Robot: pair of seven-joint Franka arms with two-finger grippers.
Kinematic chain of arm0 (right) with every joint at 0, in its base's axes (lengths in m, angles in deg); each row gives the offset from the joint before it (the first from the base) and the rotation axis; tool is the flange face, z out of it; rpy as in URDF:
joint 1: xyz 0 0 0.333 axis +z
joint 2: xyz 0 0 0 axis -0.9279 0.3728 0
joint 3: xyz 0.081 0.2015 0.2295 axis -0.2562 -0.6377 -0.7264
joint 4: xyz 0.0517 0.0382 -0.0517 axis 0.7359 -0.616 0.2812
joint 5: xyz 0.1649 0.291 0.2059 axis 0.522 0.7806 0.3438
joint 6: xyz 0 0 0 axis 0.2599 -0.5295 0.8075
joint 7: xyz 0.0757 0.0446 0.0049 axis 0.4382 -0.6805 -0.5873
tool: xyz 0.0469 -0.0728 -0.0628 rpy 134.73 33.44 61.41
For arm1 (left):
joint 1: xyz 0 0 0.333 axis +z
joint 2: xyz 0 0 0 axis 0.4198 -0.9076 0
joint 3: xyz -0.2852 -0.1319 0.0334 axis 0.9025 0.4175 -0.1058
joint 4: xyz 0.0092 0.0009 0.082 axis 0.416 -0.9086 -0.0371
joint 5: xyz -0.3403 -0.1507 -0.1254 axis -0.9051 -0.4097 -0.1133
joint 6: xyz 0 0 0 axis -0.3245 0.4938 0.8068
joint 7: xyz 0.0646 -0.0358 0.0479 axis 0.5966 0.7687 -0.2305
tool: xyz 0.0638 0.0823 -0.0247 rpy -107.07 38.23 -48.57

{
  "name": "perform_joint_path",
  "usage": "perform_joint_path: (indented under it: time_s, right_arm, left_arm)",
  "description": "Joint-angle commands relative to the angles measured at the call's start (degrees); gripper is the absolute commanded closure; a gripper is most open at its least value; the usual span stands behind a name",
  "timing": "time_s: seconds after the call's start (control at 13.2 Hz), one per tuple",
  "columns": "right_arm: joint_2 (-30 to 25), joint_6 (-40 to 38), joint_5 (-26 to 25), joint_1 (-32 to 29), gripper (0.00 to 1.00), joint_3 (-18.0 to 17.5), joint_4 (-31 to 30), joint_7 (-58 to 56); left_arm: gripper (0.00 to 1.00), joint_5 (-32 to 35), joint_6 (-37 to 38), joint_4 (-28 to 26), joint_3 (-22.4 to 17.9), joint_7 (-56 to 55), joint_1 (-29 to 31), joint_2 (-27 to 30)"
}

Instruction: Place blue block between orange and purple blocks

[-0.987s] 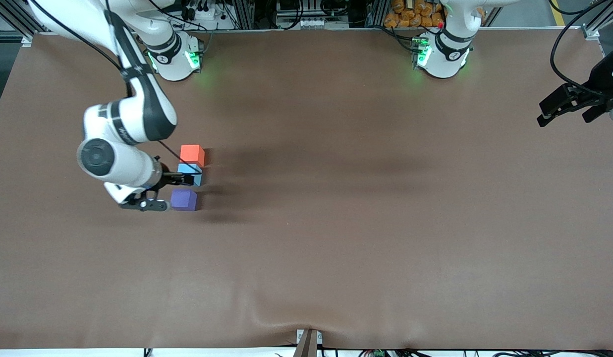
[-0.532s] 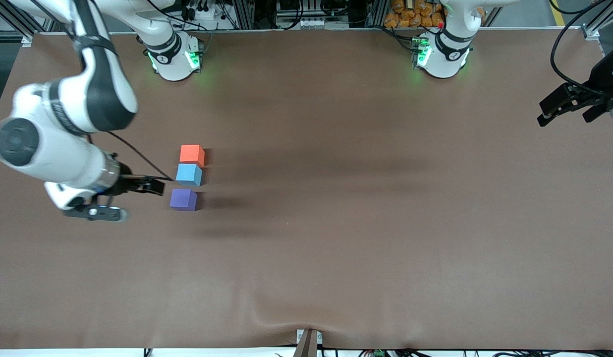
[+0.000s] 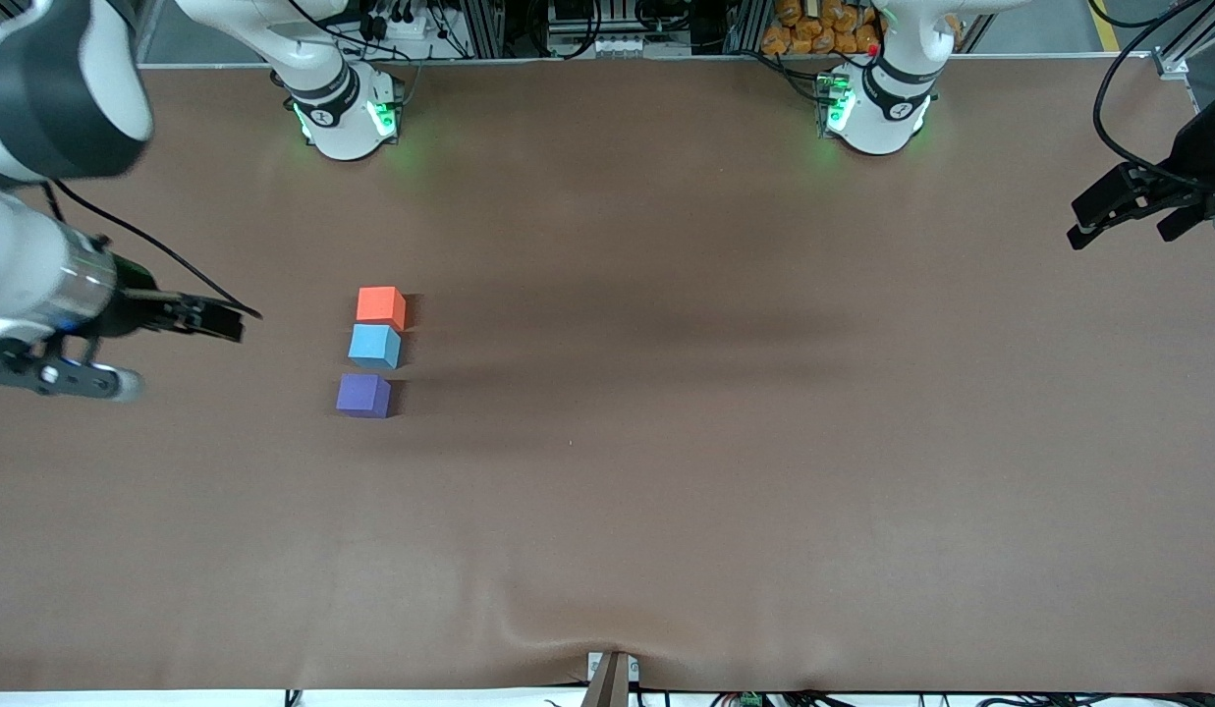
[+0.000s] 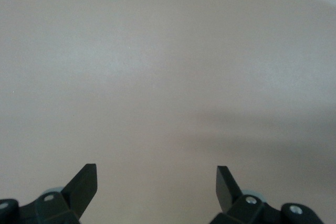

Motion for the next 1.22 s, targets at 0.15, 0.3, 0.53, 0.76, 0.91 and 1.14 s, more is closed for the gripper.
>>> perform_joint_path:
  time_s: [0.15,0.3,0.53,0.76,0.91,1.14]
  right_arm:
    - [-8.14,-1.2,-0.59,-2.1,0.0,-0.35,-3.38,-0.18]
    - [-12.36,2.82,-0.59,-2.36,0.0,-0.44,-9.17,-0.27]
    - [-13.96,3.81,-0.59,-2.36,0.0,-0.44,-11.05,-0.36]
    - [-16.68,6.7,-0.59,-3.06,0.0,-0.44,-16.74,-4.39]
    - [-18.18,6.98,0.11,-4.29,0.0,-0.35,-18.17,-7.72]
    - [-19.59,8.72,0.11,-3.86,0.0,-0.35,-20.27,-8.36]
  left_arm:
    - [0.0,-0.41,4.3,-0.06,0.26,1.25,0.36,0.89]
    - [0.0,-0.41,5.62,0.03,0.87,1.25,0.27,0.98]
    - [0.0,-0.06,6.07,0.12,1.05,1.07,0.27,0.98]
    - [0.0,-0.06,9.14,1.43,1.14,0.99,0.01,0.89]
    - [0.0,-0.06,9.15,0.91,2.27,0.29,0.27,1.67]
    - [0.0,0.2,9.14,0.47,2.98,0.19,0.36,2.29]
